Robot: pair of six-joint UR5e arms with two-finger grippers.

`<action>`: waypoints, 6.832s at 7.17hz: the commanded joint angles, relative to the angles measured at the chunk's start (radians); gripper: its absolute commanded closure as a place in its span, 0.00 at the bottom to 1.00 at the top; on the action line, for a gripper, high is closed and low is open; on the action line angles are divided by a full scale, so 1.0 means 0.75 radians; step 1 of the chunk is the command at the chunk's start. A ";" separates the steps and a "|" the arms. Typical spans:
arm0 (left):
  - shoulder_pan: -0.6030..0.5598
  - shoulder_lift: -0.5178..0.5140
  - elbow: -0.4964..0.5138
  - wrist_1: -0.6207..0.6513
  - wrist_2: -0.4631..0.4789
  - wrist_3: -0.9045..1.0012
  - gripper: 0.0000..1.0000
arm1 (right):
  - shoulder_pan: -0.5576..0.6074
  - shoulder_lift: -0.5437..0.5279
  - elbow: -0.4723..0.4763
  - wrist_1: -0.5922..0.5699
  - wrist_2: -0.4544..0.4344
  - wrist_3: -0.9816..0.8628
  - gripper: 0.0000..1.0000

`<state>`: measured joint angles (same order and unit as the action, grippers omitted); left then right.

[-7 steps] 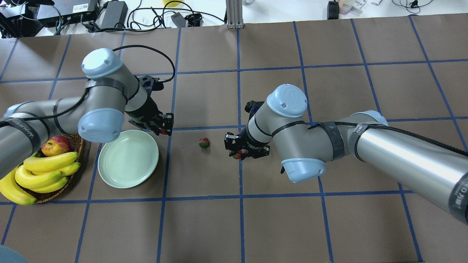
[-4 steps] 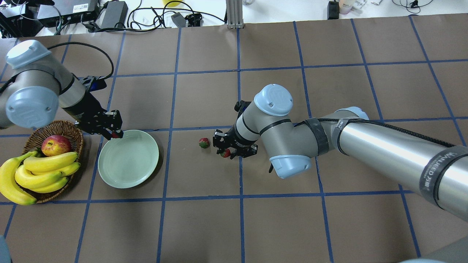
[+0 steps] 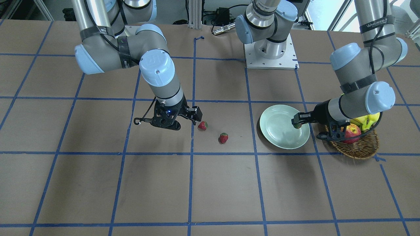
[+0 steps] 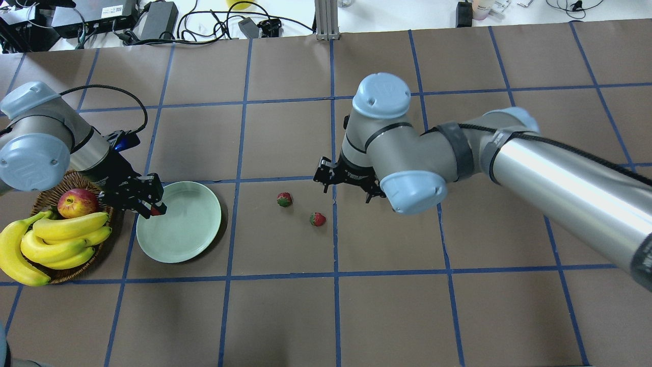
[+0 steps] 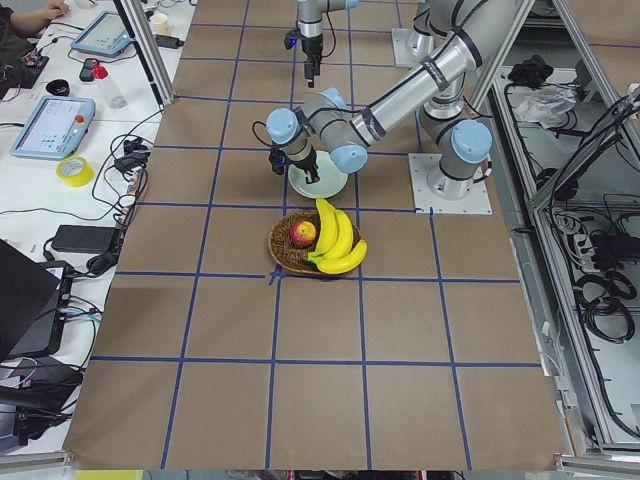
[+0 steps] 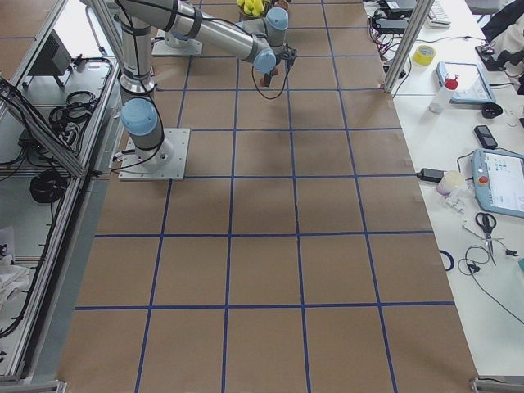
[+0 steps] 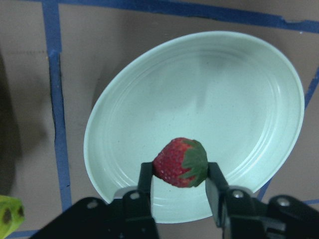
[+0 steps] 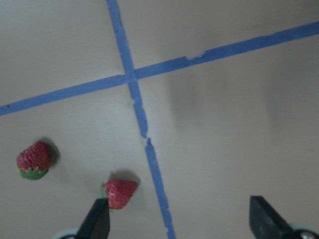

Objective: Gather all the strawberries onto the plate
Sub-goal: 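Drop the strawberry on the plate with the left gripper while the right releases its own, then grasp the next strawberry with the left gripper and drop it on the plate, then reach the left gripper to the last strawberry and grasp it, then carry the strawberry over the plate and open the left gripper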

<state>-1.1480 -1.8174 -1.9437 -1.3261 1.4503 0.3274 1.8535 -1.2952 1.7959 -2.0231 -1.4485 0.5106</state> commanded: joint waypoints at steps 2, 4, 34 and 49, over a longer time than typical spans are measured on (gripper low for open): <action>-0.036 0.022 0.006 0.019 -0.007 -0.007 0.00 | -0.254 -0.075 -0.495 0.712 -0.185 -0.259 0.00; -0.178 0.032 0.096 0.019 -0.009 -0.098 0.00 | -0.267 -0.120 -0.688 0.845 -0.198 -0.266 0.00; -0.505 0.042 0.121 0.177 0.034 -0.448 0.00 | -0.279 -0.320 -0.431 0.564 -0.198 -0.423 0.00; -0.928 -0.191 -0.008 0.572 -0.189 -1.046 1.00 | -0.279 -0.320 -0.429 0.566 -0.198 -0.421 0.00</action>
<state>-1.8437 -1.9627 -1.9531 -0.8938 1.3097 -0.4571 1.6444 -1.5349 1.4735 -1.5984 -1.5968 0.1948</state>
